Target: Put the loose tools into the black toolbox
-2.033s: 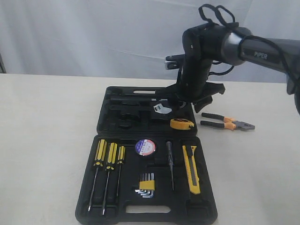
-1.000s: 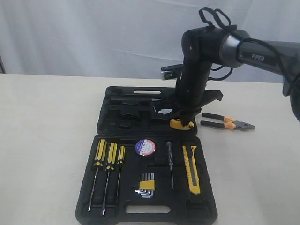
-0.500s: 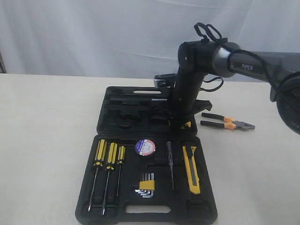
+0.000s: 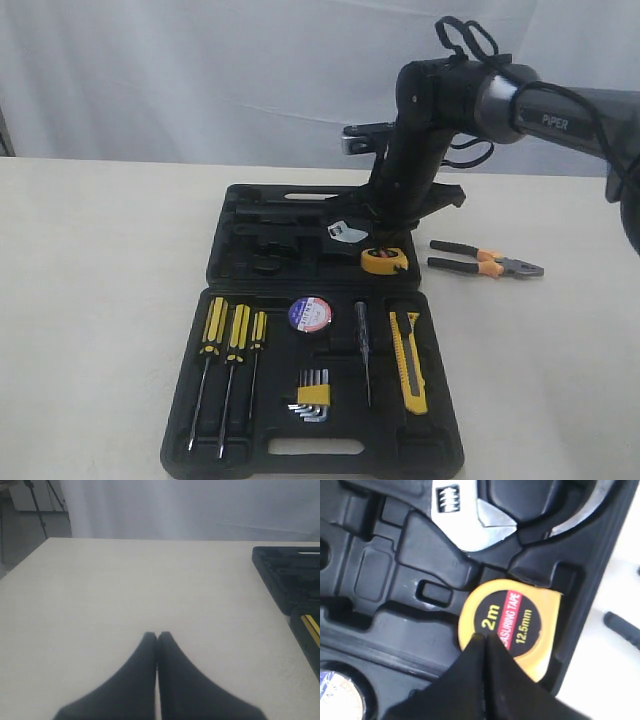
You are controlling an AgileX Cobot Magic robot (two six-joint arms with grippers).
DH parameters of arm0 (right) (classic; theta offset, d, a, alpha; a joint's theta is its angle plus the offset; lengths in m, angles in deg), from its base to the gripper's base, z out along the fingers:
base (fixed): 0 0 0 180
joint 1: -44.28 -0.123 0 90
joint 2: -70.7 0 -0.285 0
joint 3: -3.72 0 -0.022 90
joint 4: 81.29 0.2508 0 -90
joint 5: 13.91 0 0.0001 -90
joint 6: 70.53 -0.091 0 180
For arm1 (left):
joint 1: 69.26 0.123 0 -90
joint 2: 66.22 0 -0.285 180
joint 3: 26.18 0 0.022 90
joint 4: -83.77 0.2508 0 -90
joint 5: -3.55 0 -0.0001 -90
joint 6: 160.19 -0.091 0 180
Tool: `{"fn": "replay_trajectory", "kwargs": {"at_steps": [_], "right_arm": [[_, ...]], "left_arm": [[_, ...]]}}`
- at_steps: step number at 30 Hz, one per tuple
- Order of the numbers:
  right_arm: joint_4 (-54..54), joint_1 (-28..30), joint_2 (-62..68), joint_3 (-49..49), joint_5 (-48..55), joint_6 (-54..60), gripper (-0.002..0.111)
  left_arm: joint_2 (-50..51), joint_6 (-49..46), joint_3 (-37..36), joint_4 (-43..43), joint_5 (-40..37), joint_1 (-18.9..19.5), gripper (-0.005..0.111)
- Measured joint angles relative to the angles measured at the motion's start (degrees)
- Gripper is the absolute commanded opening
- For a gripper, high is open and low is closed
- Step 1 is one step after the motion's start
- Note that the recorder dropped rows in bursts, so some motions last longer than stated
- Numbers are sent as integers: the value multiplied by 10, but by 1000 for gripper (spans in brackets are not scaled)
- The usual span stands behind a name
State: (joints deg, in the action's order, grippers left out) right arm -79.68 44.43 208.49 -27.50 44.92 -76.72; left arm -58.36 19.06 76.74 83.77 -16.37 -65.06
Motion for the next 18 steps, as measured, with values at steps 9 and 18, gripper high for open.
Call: {"fn": "replay_trajectory", "kwargs": {"at_steps": [9, 18], "right_arm": [[-1, 1, 0, 0, -2, 0, -1], [-5, 1, 26, -5, -14, 0, -1]], "left_arm": [[0, 0, 0, 0, 0, 0, 0], [0, 0, 0, 0, 0, 0, 0]]}}
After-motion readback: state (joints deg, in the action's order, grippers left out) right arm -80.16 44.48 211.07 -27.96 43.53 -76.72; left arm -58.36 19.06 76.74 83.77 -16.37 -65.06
